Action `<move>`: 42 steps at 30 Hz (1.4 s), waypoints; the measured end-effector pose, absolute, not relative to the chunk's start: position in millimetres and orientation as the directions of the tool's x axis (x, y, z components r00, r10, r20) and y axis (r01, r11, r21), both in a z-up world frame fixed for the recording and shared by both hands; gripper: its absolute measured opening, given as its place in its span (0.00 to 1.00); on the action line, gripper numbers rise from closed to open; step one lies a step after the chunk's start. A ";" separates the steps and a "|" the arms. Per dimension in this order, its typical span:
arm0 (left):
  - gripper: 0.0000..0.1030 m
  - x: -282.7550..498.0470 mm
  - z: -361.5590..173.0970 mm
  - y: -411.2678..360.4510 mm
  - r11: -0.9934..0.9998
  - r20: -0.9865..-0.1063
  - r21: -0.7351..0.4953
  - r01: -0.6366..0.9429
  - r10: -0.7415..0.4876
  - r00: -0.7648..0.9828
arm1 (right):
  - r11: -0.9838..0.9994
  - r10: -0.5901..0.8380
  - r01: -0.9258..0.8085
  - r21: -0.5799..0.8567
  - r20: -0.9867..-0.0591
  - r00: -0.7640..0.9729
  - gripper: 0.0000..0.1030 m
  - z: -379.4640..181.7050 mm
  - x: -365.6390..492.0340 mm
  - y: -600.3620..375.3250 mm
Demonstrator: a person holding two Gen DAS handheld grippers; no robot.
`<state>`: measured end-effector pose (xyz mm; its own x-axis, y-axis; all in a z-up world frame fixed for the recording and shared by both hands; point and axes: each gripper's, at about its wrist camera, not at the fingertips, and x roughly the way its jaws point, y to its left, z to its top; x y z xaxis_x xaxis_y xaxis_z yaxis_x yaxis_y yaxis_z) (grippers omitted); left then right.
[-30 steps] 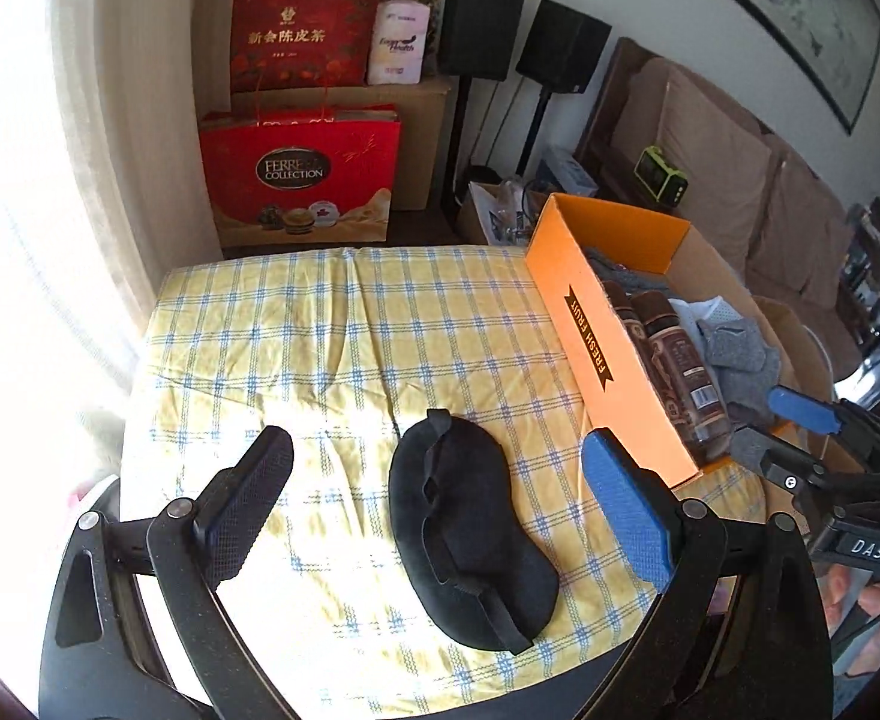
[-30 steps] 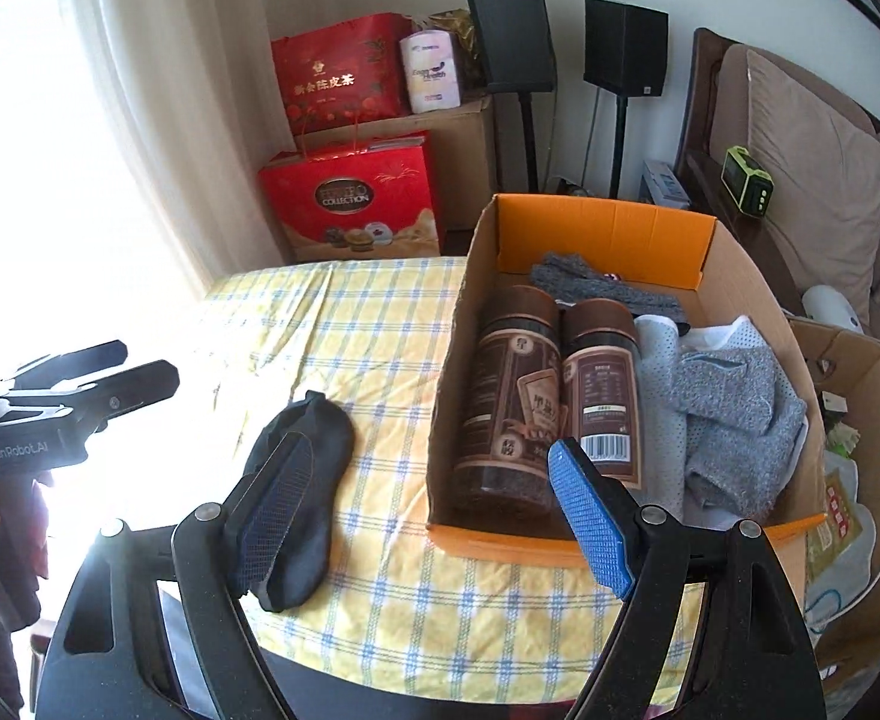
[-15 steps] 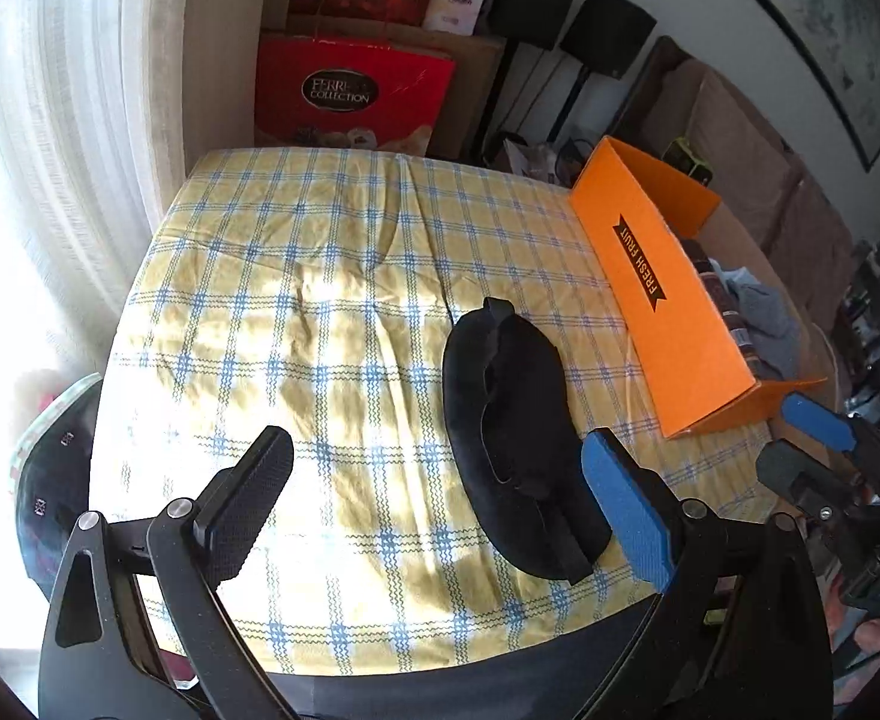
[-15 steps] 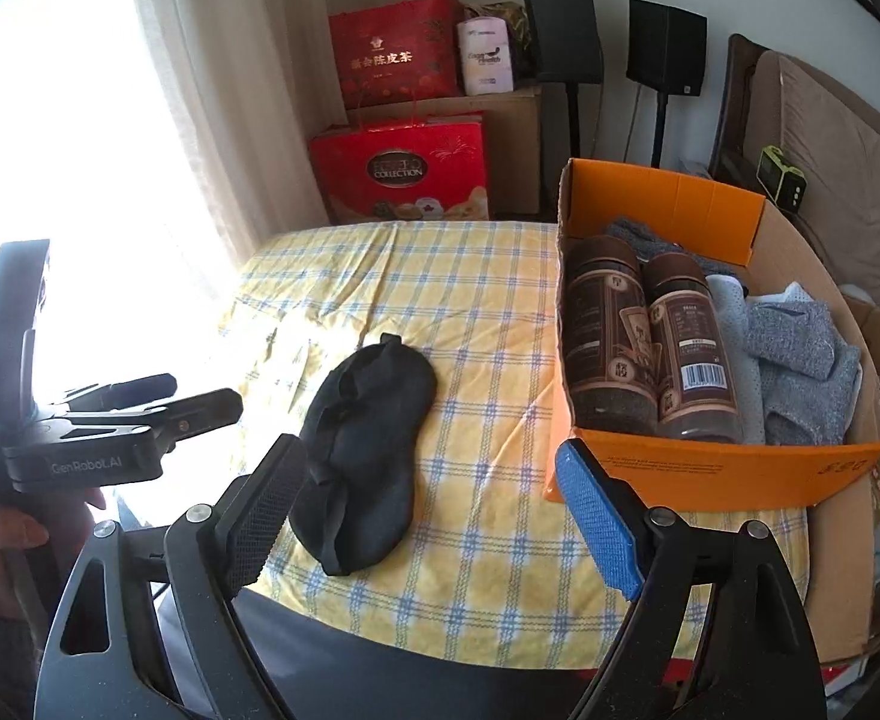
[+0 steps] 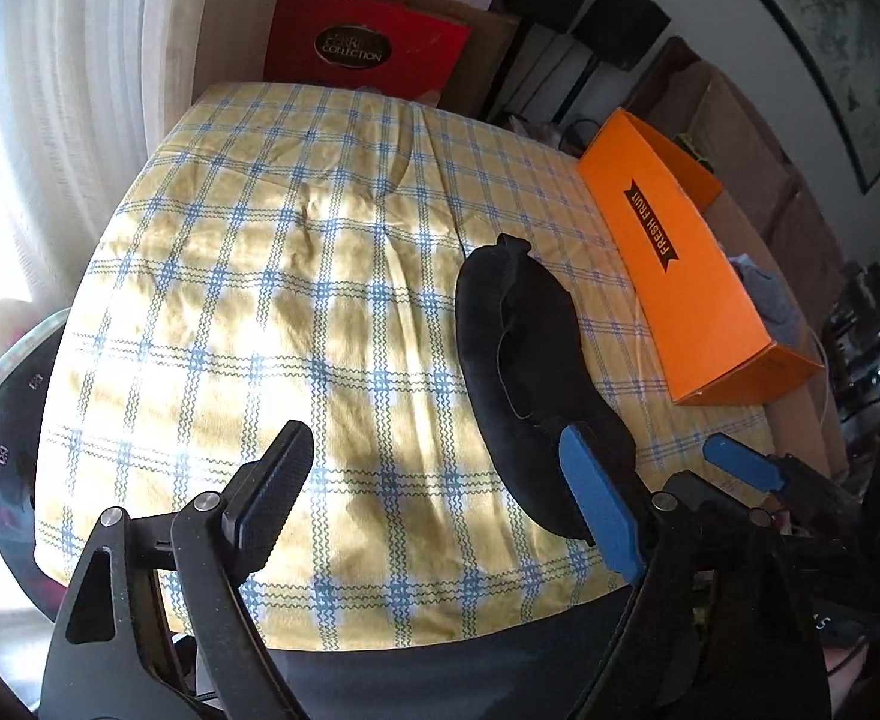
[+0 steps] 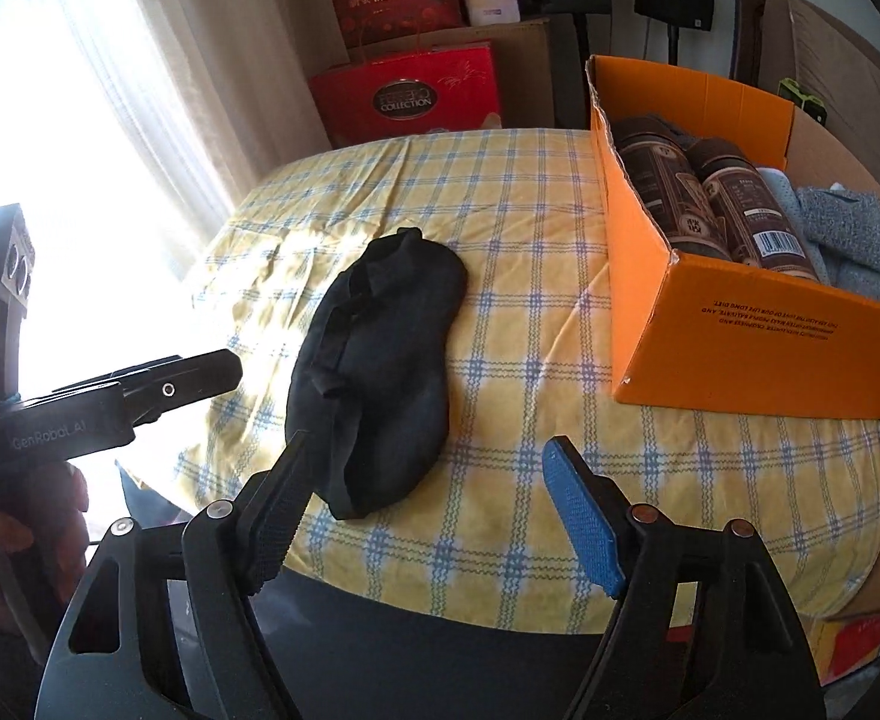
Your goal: Organize objects
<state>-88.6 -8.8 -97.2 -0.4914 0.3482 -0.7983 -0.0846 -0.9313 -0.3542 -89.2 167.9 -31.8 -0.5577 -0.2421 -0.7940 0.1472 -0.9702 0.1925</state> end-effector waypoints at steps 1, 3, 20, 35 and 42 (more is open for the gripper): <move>0.72 -87.7 -97.4 -8.7 -0.931 -0.797 -0.355 -0.087 0.350 -0.493 | -0.969 -0.245 0.144 0.199 -0.797 -0.552 0.65 -35.2 -90.6 168.6; 0.68 -87.2 -98.7 -9.4 -0.931 -0.798 -0.354 -0.088 0.350 -0.490 | -0.967 -0.254 0.132 0.218 -0.804 -0.537 0.57 -43.0 -96.1 169.8; 0.59 -85.3 -110.6 -15.9 -0.912 -0.798 -0.401 -0.088 0.395 -0.454 | -0.920 -0.384 0.124 0.373 -0.786 -0.485 0.15 -61.5 -114.3 170.5; 0.59 -78.6 -94.6 -73.5 -0.868 -0.748 -0.496 0.001 0.427 -0.508 | -0.870 -0.488 0.344 0.353 -0.717 -0.498 0.08 -21.2 -108.8 102.4; 0.59 -76.4 -94.1 -103.7 -0.852 -0.740 -0.519 0.060 0.413 -0.531 | -0.826 -0.518 0.467 0.315 -0.750 -0.411 0.14 -26.0 -91.9 48.6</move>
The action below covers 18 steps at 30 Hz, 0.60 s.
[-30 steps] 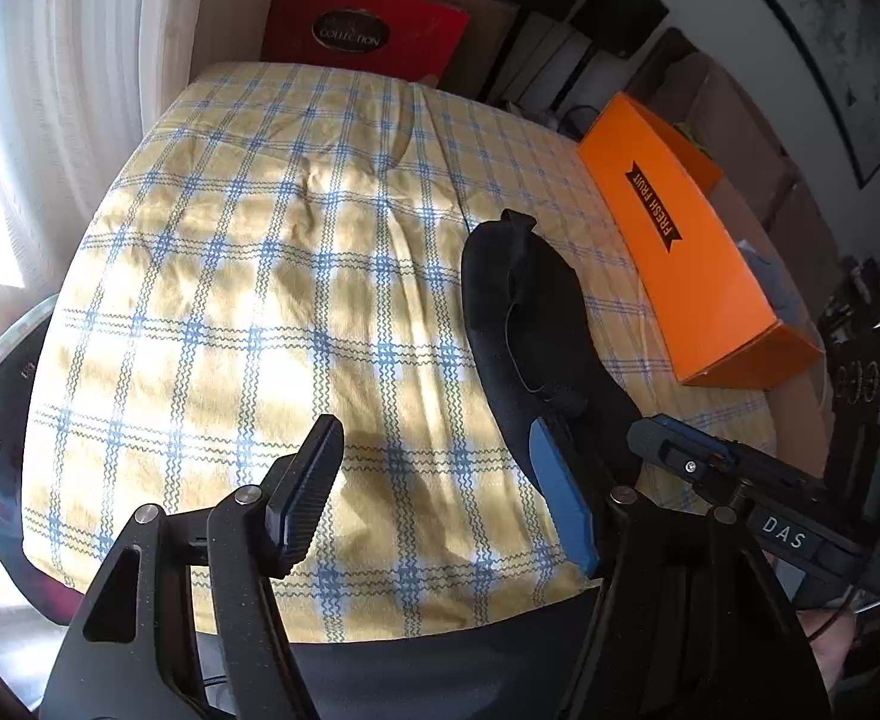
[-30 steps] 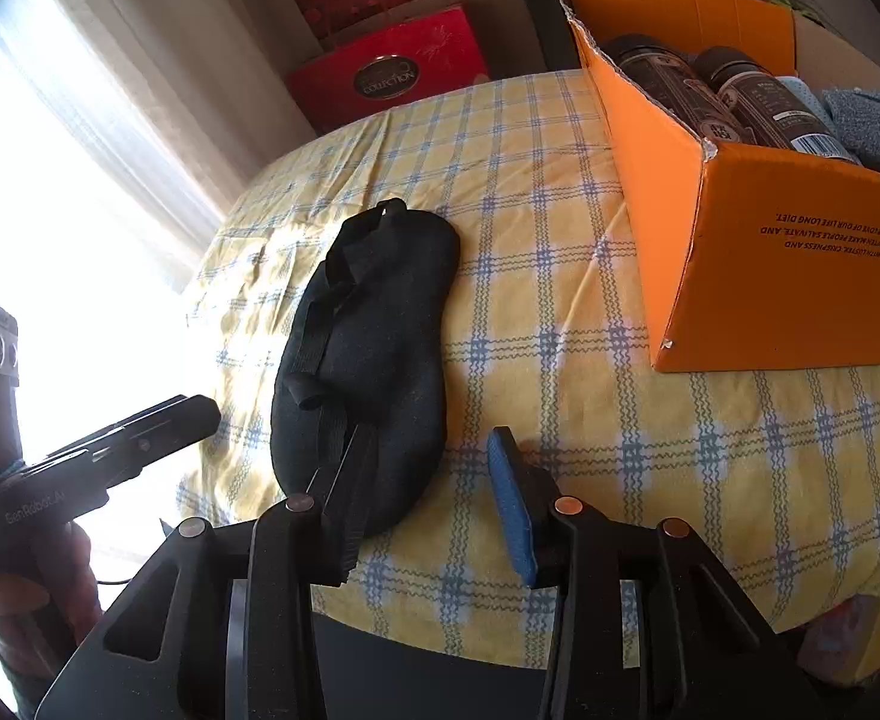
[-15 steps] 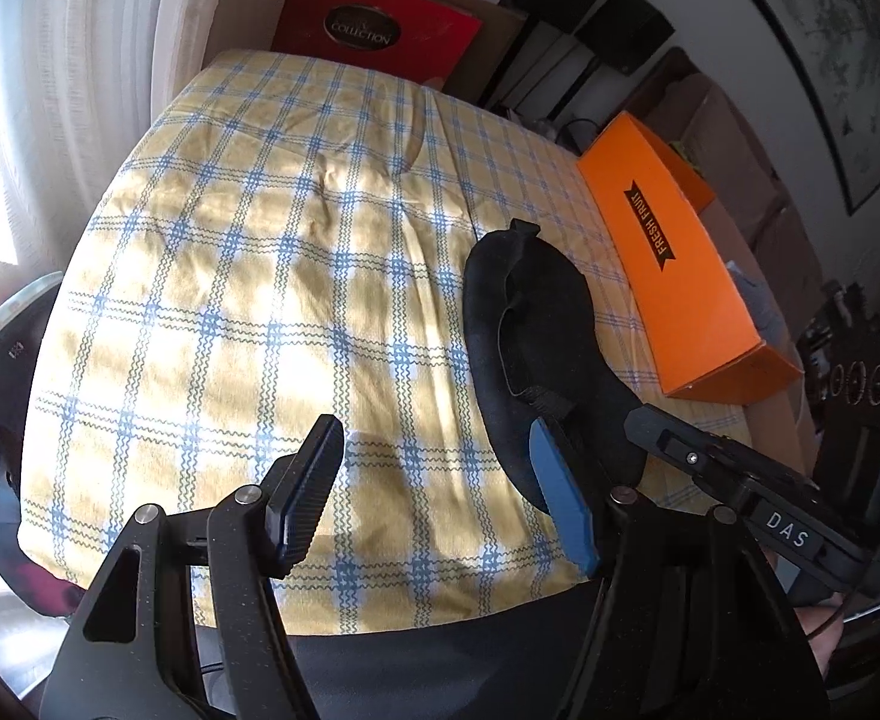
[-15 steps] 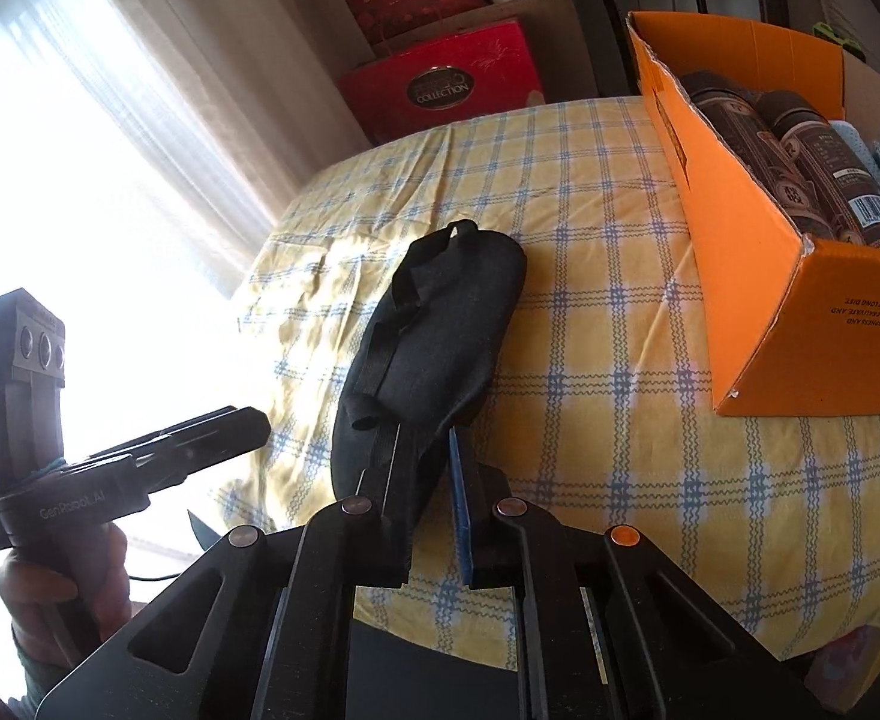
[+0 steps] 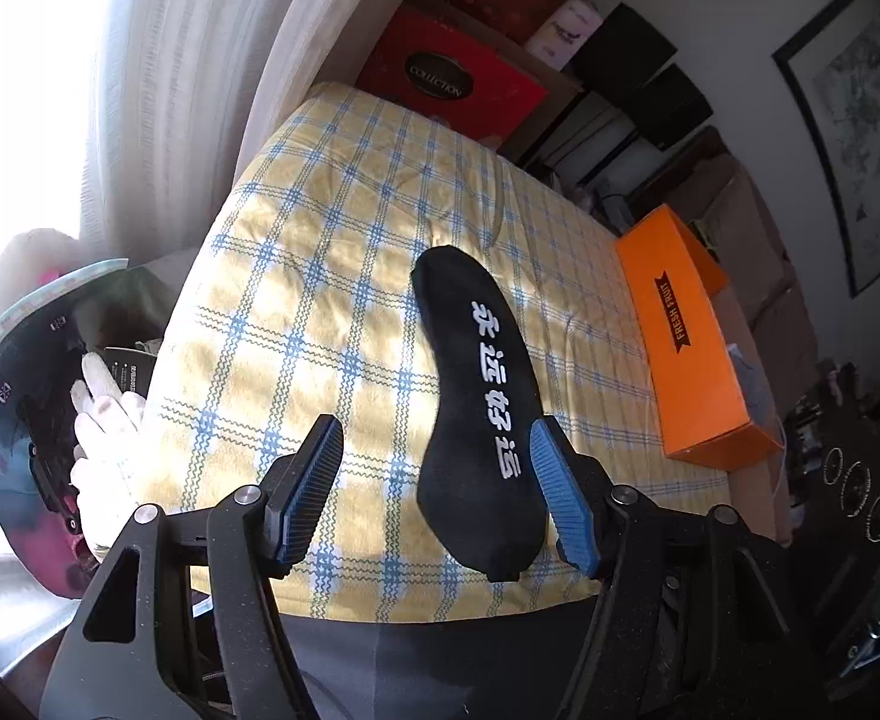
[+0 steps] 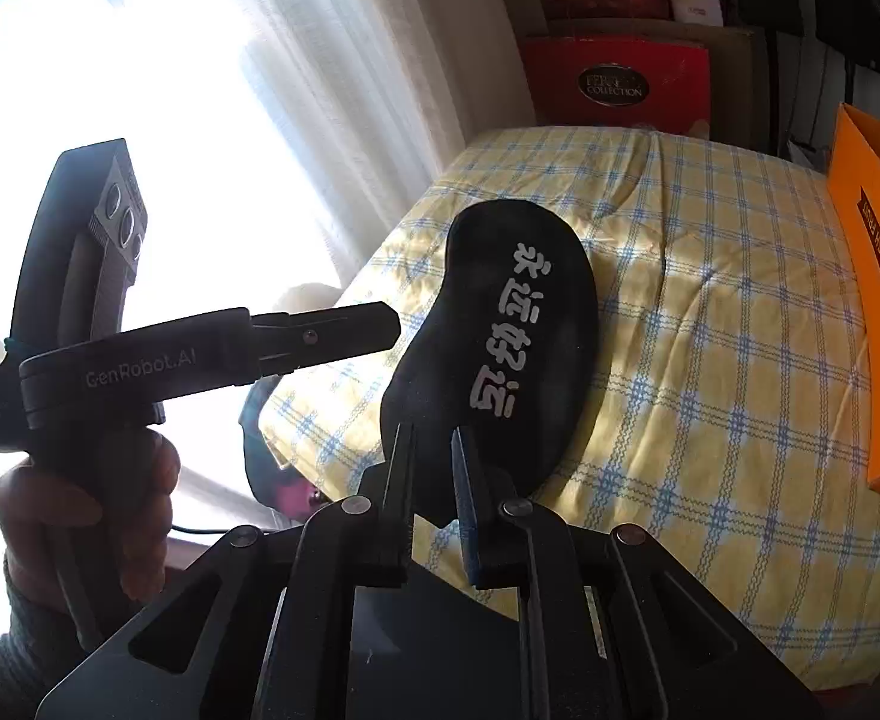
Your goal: Organize objects
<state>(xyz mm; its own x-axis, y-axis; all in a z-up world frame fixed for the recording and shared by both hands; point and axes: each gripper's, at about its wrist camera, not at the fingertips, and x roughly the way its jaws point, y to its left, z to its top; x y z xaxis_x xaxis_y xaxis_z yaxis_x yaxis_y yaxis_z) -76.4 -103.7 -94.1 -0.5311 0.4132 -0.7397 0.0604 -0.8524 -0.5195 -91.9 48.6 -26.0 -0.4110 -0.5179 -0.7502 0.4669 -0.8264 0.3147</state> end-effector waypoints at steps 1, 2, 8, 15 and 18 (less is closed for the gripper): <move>0.59 -77.0 -95.8 -105.6 -0.852 -0.741 -0.519 0.067 0.410 -0.532 | -0.827 -0.516 0.468 0.312 -0.752 -0.410 0.15 -26.8 -90.3 48.2; 0.60 -77.8 -97.2 -107.8 -0.852 -0.743 -0.519 0.073 0.407 -0.532 | -0.831 -0.511 0.461 0.312 -0.757 -0.408 0.18 -27.8 -90.2 49.0; 0.61 -81.9 -111.4 -103.5 -0.845 -0.755 -0.530 0.069 0.433 -0.493 | -0.881 -0.445 0.369 0.297 -0.786 -0.429 0.29 -38.6 -103.8 68.7; 0.59 -80.8 -125.3 -82.9 -0.838 -0.761 -0.545 0.041 0.474 -0.443 | -0.868 -0.490 0.295 0.399 -0.782 -0.386 0.29 -53.5 -112.3 81.2; 0.45 -80.6 -129.4 -79.3 -0.818 -0.748 -0.575 0.034 0.508 -0.427 | -0.849 -0.524 0.293 0.440 -0.768 -0.368 0.29 -57.8 -113.5 77.8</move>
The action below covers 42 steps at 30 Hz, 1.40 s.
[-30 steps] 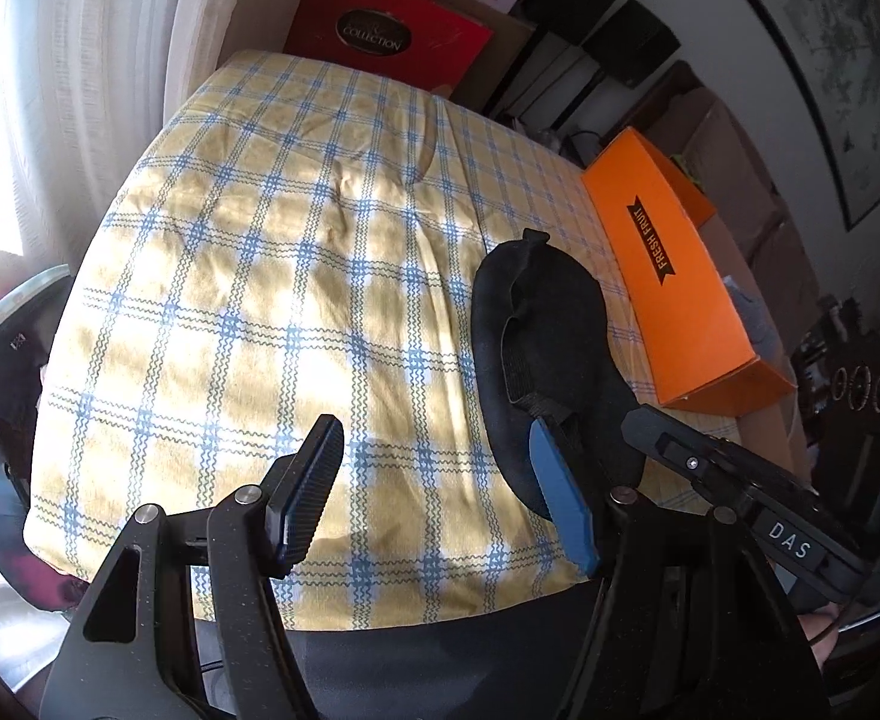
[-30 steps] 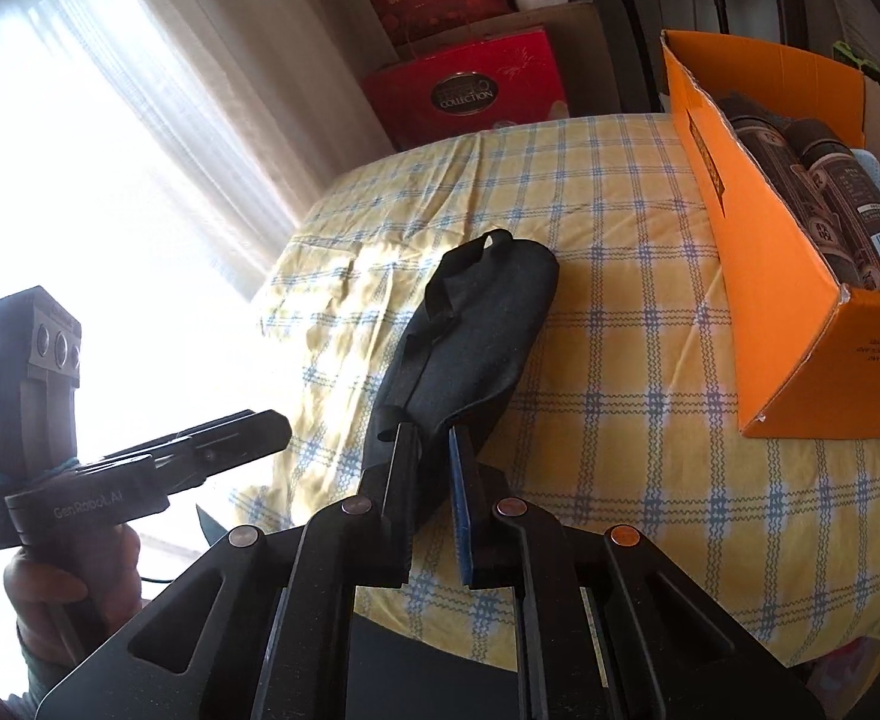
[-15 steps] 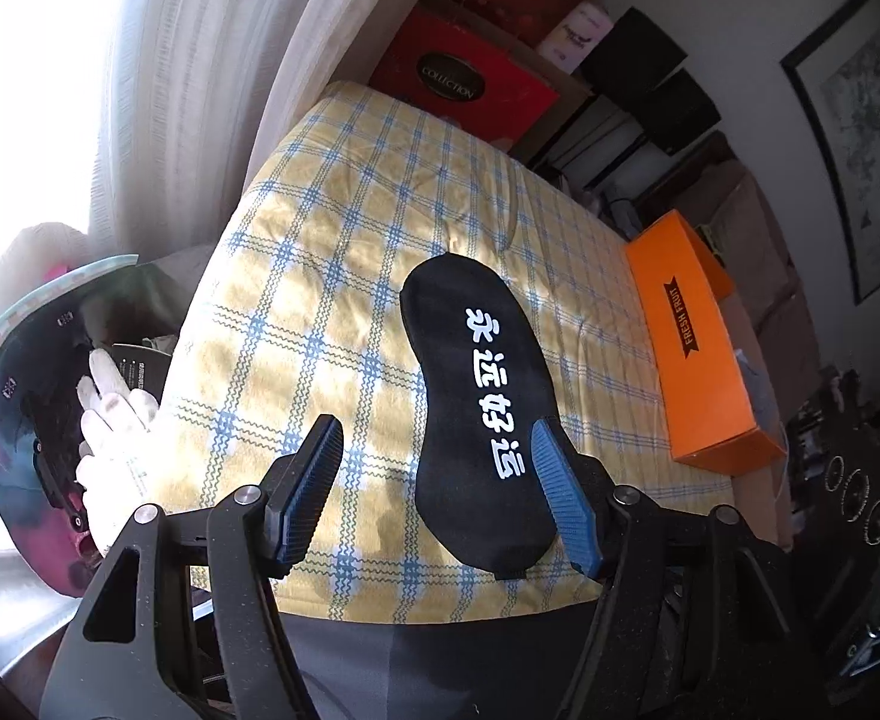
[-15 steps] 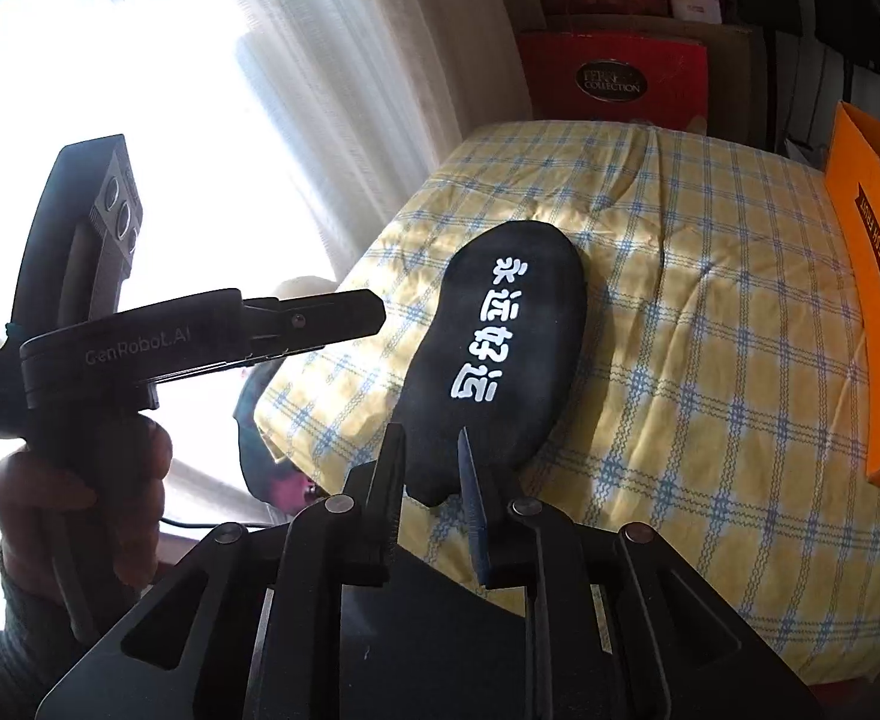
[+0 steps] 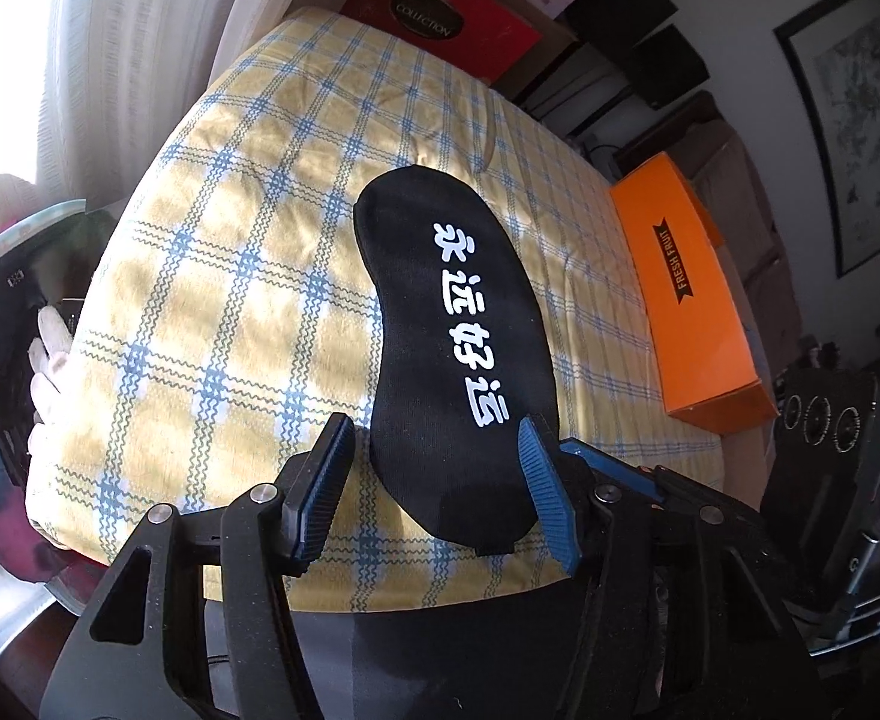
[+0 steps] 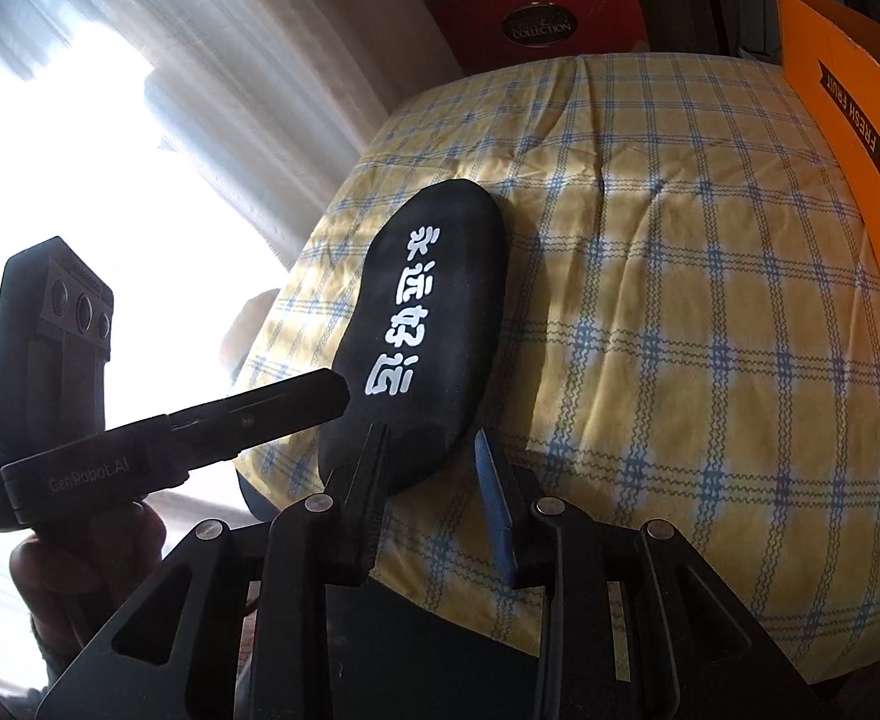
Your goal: Organize objects
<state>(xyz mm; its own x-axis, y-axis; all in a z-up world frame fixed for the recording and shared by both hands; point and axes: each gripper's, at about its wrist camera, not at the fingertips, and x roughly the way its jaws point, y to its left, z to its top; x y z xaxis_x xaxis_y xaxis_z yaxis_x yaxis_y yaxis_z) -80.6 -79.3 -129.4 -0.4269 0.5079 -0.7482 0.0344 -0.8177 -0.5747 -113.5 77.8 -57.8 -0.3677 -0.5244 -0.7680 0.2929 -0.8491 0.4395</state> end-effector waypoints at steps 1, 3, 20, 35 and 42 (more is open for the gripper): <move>0.41 -81.1 -130.4 -79.4 -0.808 -0.741 -0.589 0.035 0.522 -0.423 | -0.844 -0.533 0.293 0.449 -0.764 -0.364 0.29 -59.3 -114.8 76.2; 0.41 -81.1 -132.3 -83.6 -0.785 -0.723 -0.617 0.047 0.542 -0.429 | -0.842 -0.537 0.283 0.459 -0.760 -0.366 0.29 -61.5 -116.9 74.3; 0.34 -71.5 -136.5 -34.4 -0.730 -0.685 -0.684 -0.006 0.645 -0.339 | -0.820 -0.552 0.156 0.550 -0.692 -0.464 0.29 -44.4 -127.7 128.1; 0.64 -75.3 -101.4 -9.0 -0.831 -0.748 -0.540 -0.134 0.547 -0.376 | -0.889 -0.413 0.053 0.455 -0.746 -0.522 0.34 -47.0 -115.7 170.0; 0.69 -113.1 -90.4 -75.1 -0.865 -0.742 -0.501 -0.021 0.443 -0.503 | -0.850 -0.482 0.044 0.525 -0.740 -0.470 0.40 -62.2 -113.1 162.4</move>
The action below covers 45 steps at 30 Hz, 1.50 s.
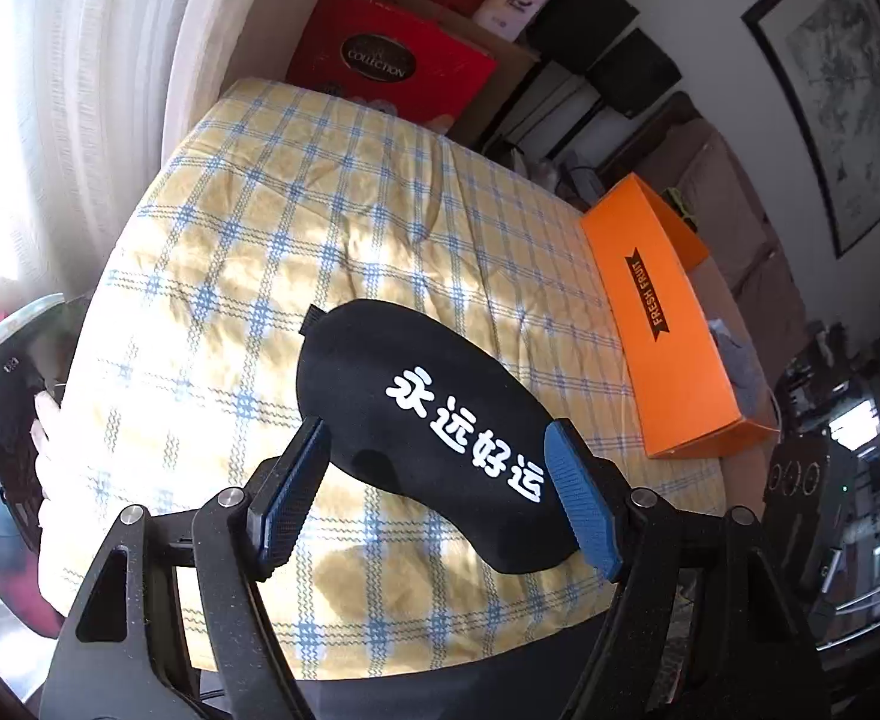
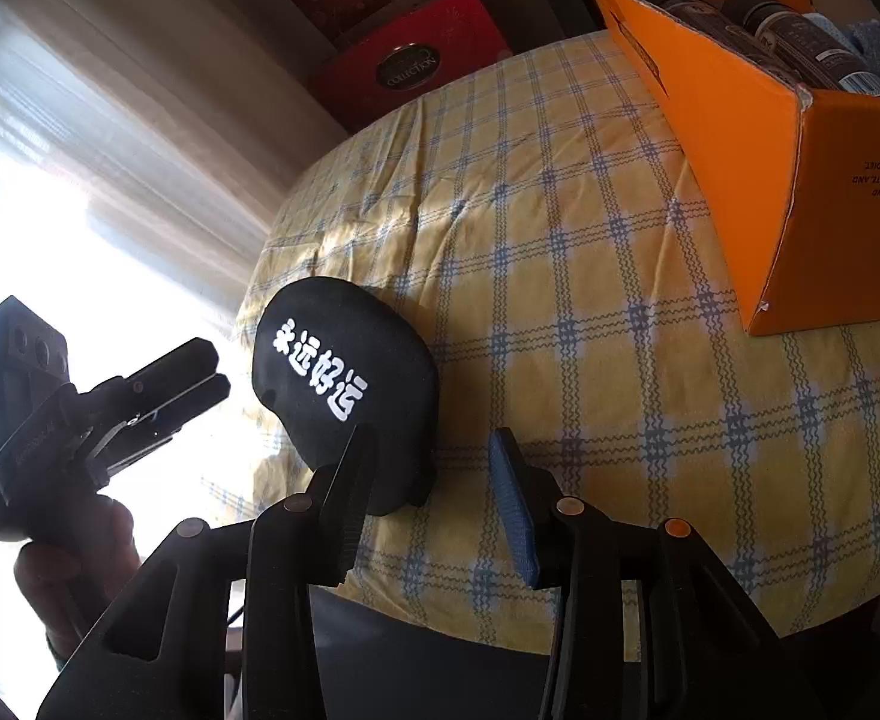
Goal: Organize objects
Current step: 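Close the left gripper on the black eye mask's strap end, then lift the eye mask with the left gripper and carry it over the box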
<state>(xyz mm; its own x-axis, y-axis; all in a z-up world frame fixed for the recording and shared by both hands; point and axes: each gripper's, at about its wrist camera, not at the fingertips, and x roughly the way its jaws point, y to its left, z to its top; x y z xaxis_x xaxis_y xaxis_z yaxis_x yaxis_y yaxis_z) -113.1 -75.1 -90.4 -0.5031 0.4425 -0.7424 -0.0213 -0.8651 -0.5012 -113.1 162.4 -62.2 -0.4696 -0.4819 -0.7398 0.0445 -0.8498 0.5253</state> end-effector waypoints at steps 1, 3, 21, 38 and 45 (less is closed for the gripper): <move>0.69 -118.9 -92.9 -80.3 -0.872 -0.749 -0.490 -0.005 0.423 -0.509 | -0.847 -0.487 0.044 0.529 -0.740 -0.464 0.40 -64.0 -113.0 160.8; 0.69 -129.9 -99.4 -88.0 -0.882 -0.767 -0.471 0.025 0.396 -0.504 | -0.843 -0.494 0.044 0.536 -0.740 -0.458 0.41 -65.8 -112.2 158.6; 0.21 -143.7 -118.5 -60.7 -0.919 -0.812 -0.394 -0.015 0.356 -0.463 | -0.865 -0.458 0.046 0.500 -0.749 -0.478 0.19 -63.8 -117.2 147.9; 0.05 -130.9 -34.2 -23.5 -0.908 -0.728 -0.391 -0.149 0.404 -0.554 | -0.898 -0.409 0.114 0.425 -0.708 -0.576 0.09 5.4 -123.5 168.2; 0.05 -140.5 -7.0 17.3 -0.880 -0.679 -0.427 -0.210 0.465 -0.569 | -0.913 -0.357 0.085 0.398 -0.684 -0.636 0.09 43.5 -124.5 212.1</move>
<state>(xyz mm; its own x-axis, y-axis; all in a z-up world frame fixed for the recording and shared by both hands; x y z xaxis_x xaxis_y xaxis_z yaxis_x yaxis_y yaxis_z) -140.5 17.3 -7.0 -0.5686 0.4651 -0.6785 -0.2104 -0.8796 -0.4267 -124.5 212.1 43.5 -0.6362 -0.3571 -0.6839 0.0847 -0.9134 0.3981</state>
